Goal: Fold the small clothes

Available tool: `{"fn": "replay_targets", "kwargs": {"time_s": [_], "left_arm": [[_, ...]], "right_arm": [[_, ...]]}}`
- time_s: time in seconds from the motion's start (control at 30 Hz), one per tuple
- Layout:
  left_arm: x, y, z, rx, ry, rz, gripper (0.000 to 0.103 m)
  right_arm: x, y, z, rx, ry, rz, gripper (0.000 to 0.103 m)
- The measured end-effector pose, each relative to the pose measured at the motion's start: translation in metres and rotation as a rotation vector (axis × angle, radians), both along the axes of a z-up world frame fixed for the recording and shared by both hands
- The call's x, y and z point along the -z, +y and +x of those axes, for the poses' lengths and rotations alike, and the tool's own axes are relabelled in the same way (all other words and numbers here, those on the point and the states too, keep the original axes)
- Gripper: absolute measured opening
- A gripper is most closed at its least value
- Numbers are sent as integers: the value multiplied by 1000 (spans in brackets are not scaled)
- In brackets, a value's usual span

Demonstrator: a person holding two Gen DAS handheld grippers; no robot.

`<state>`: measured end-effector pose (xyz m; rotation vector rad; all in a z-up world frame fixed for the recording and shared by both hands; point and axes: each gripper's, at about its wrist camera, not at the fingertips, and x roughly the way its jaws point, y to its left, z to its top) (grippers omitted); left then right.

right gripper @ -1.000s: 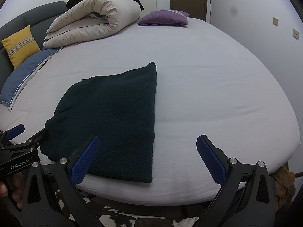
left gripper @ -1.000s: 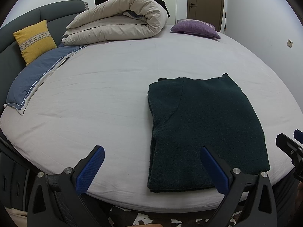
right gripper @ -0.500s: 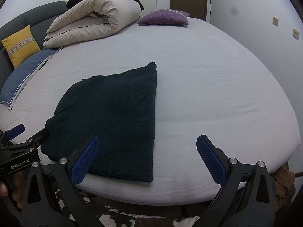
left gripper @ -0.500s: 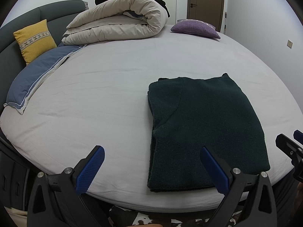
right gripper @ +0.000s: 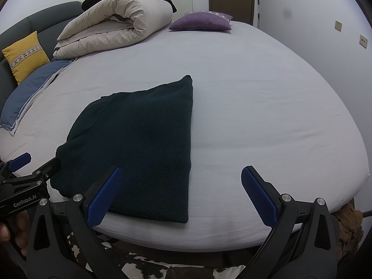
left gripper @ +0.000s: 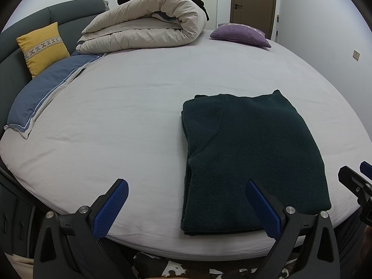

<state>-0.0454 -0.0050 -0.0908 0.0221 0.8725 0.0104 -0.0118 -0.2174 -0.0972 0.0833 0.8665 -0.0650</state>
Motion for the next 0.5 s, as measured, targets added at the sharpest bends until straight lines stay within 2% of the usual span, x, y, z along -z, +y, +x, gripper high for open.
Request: {"fn": "replay_targets", "kwargs": {"time_s": [0.5], "left_arm": [[0,-1,-2,2,3,-5,103]], "right_arm": [[2,3,-1,-1,1,2,103]]}}
